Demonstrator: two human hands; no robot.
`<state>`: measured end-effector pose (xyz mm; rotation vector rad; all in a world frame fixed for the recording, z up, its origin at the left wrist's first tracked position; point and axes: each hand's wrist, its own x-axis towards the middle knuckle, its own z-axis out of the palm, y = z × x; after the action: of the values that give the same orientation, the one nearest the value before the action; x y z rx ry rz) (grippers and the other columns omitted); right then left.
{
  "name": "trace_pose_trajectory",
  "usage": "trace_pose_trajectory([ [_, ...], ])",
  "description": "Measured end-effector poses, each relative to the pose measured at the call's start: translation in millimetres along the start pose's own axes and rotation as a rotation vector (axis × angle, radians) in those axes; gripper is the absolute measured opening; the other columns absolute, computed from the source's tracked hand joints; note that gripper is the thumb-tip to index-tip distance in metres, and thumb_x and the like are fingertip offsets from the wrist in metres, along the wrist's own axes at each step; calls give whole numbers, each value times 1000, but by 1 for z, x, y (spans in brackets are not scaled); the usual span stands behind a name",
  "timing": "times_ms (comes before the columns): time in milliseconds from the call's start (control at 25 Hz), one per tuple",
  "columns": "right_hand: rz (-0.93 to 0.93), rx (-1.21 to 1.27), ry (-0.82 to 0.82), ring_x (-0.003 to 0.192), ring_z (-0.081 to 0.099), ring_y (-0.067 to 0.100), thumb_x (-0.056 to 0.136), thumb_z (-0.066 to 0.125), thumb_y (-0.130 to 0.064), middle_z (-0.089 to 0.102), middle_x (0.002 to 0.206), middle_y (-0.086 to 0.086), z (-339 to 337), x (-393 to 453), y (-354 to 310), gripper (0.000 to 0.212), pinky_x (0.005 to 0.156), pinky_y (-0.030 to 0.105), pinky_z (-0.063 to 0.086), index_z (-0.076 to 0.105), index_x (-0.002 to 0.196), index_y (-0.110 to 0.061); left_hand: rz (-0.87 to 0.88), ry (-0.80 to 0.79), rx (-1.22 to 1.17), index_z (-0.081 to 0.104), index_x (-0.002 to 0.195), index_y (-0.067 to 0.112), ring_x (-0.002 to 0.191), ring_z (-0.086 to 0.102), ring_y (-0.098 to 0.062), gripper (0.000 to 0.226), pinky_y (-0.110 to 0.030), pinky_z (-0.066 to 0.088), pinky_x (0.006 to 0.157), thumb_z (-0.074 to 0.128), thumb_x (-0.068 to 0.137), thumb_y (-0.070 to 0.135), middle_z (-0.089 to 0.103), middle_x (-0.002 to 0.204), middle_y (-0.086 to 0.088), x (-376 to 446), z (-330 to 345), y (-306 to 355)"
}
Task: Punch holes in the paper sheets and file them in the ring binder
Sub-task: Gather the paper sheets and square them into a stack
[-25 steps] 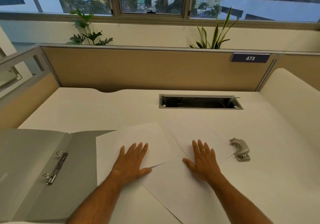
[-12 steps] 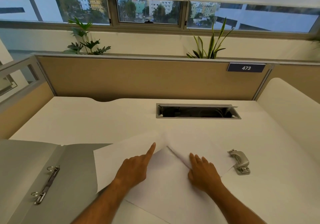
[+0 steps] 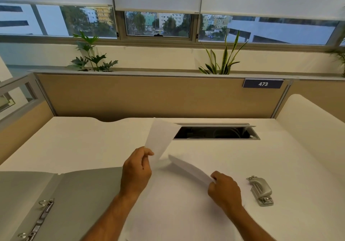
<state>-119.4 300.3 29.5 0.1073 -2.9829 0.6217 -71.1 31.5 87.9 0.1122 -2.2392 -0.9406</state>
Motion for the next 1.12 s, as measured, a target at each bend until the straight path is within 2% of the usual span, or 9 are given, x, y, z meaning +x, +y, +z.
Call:
trace_pose_trajectory([
  [240,-205,558,180,70,64,6,88,67,-11,69,80,-14,-58,11,-13,14,59,11,49,71,91,-24,-139,75,-62,71,113,9,103,62,-17,23,-30,50,94,62,92,8,69,119,-6,19,-6,3],
  [320,-235,777,158,76,66,10,88,68,-13,70,82,-14,-87,8,-23,14,61,17,56,70,90,-26,-293,66,-219,70,117,13,106,59,-12,28,-26,49,93,67,90,22,66,122,0,25,-12,11],
  [440,-165,1165,26,78,70,17,84,71,-20,74,87,-4,-120,4,-34,13,62,28,61,70,97,-19,-531,44,-543,69,114,20,99,65,-17,37,-40,56,91,63,88,46,70,113,5,31,-17,24],
  [560,-57,1355,-146,82,73,26,62,84,-46,76,96,4,-125,7,-38,56,65,36,62,69,106,-15,-625,-82,-910,71,110,19,97,69,-24,82,-39,60,79,61,60,83,73,108,1,34,-18,32],
  [600,-20,1359,-180,84,73,29,65,83,-44,75,100,8,-122,8,-40,55,68,40,62,68,108,-13,-618,-133,-990,71,112,19,100,69,-27,92,-43,59,80,61,52,88,72,114,-3,35,-17,35],
  [760,88,1340,-272,88,70,33,84,67,-18,72,108,16,-93,9,-45,31,76,46,61,66,114,-8,-523,-212,-972,71,109,17,100,71,-28,68,-48,59,86,81,58,61,74,110,-4,38,-11,54],
  [920,126,1241,-303,88,72,31,88,67,-15,74,107,12,-75,12,-41,29,76,44,62,66,116,-9,-517,-169,-901,72,103,18,90,72,-30,39,-41,62,72,86,66,23,76,99,-1,40,-12,63],
  [1000,106,1128,-297,96,71,29,82,74,-28,73,111,7,-70,17,-38,43,84,46,60,64,121,-12,-475,-174,-905,70,104,20,89,72,-29,40,-37,62,70,85,68,17,76,99,0,40,-14,60],
  [1120,6,1051,-307,120,60,19,55,83,-65,60,133,-6,-68,23,-39,95,102,47,50,49,135,-26,-380,-268,-916,61,116,21,97,70,-29,52,-37,61,75,80,69,14,73,108,-1,39,-15,59],
])
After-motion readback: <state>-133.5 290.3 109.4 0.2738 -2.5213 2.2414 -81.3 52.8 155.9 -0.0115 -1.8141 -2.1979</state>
